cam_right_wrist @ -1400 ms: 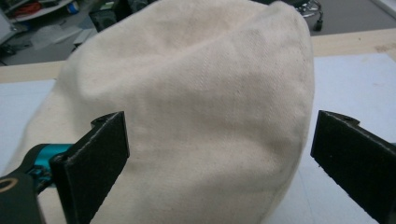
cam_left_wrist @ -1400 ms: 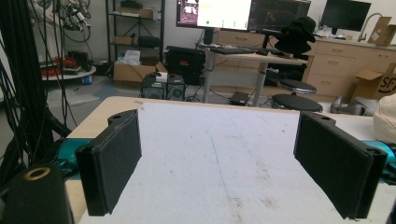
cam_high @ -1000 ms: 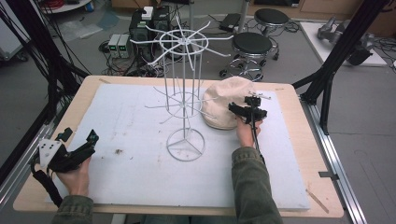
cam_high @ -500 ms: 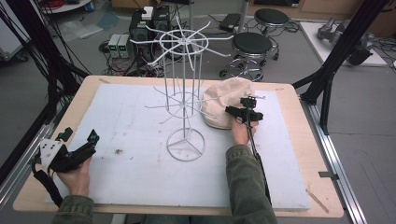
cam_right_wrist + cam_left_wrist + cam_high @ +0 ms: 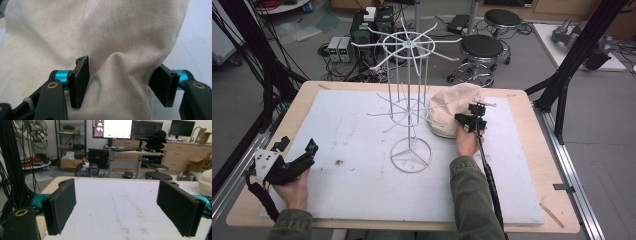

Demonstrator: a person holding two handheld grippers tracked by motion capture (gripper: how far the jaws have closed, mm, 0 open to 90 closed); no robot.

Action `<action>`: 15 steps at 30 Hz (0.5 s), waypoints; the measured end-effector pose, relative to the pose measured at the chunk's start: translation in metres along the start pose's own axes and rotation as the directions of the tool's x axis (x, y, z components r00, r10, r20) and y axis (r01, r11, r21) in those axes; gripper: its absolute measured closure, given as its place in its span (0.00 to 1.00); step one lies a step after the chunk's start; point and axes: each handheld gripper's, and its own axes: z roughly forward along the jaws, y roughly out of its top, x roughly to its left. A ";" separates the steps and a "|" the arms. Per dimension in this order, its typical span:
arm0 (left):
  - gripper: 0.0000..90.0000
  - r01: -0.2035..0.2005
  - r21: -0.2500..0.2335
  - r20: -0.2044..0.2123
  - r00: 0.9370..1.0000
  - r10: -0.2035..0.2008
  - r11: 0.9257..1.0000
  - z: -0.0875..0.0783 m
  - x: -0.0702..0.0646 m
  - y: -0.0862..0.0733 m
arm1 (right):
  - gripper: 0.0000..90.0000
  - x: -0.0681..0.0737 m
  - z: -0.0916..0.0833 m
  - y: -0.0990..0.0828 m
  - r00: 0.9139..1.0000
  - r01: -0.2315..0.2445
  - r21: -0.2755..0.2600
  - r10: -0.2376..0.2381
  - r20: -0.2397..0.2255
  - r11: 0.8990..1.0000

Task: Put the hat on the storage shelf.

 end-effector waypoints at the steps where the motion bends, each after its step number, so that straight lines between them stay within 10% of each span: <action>1: 0.18 0.000 0.001 0.000 1.000 0.000 1.000 0.000 0.000 0.000 | 0.42 0.000 0.000 0.000 1.000 -0.016 0.008 0.016 -0.004 1.000; 15: 0.19 0.008 -0.021 -0.010 1.000 -0.009 1.000 -0.003 0.002 0.001 | 0.50 0.007 0.005 0.009 0.997 -0.033 0.072 0.028 0.073 0.997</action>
